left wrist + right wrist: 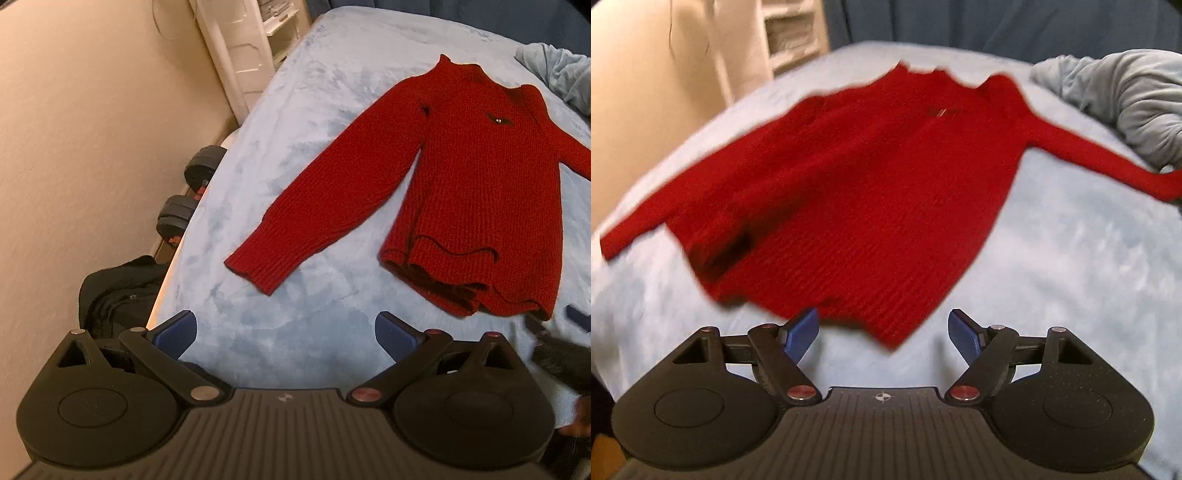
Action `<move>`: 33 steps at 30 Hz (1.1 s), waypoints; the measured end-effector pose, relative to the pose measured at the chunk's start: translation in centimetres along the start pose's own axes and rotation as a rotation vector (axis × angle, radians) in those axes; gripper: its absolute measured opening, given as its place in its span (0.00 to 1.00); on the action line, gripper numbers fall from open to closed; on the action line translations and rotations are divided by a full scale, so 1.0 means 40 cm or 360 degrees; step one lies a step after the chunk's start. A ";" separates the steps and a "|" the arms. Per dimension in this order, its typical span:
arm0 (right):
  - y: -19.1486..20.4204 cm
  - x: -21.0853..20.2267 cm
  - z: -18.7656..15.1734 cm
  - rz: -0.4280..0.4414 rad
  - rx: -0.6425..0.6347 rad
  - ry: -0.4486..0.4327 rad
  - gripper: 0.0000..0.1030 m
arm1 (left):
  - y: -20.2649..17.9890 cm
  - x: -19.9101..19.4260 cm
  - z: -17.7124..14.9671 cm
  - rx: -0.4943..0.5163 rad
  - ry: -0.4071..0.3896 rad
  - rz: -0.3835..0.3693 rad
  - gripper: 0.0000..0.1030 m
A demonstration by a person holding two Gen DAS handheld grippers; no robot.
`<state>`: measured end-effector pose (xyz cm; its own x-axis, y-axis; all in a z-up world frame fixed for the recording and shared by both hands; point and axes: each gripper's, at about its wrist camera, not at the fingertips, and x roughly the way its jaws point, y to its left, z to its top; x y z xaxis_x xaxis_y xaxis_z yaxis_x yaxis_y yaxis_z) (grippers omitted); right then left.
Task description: Fold small clothes
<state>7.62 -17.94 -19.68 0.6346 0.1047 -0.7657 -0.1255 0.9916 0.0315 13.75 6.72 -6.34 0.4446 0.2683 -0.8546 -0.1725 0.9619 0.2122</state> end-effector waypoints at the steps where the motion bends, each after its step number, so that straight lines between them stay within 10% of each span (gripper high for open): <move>1: 0.001 0.005 -0.001 -0.0055 0.0022 -0.0010 0.75 | 0.005 -0.004 -0.003 -0.0005 0.0001 -0.0003 1.00; 13: -0.100 0.015 0.003 -0.0059 0.0270 -0.0045 0.75 | 0.018 0.040 -0.015 -0.0021 0.0041 -0.0022 1.00; 15: -0.106 0.022 0.003 -0.0010 0.0203 -0.0052 0.08 | 0.015 0.077 -0.004 0.0021 0.0009 -0.0037 1.00; 25: -0.377 -0.097 0.161 -0.0544 0.0043 -0.0291 0.06 | -0.093 0.449 0.194 0.0427 0.0115 -0.0080 1.00; 27: -0.389 -0.086 0.171 -0.0538 0.0088 -0.0255 0.06 | -0.103 0.507 0.228 0.0409 0.0118 -0.0101 0.89; 29: -0.392 -0.068 0.168 -0.0517 0.0120 -0.0205 0.06 | -0.079 0.503 0.279 0.0289 0.0069 -0.0133 0.24; 33: -0.381 -0.032 0.144 -0.0543 0.0130 -0.0147 0.06 | 0.028 0.479 0.438 0.0154 -0.0175 0.0141 0.22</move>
<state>13.13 -32.74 -15.49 0.6961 -0.2306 -0.6799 0.1645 0.9730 -0.1617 37.48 13.85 -14.17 0.5259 0.3513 -0.7746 -0.1323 0.9334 0.3335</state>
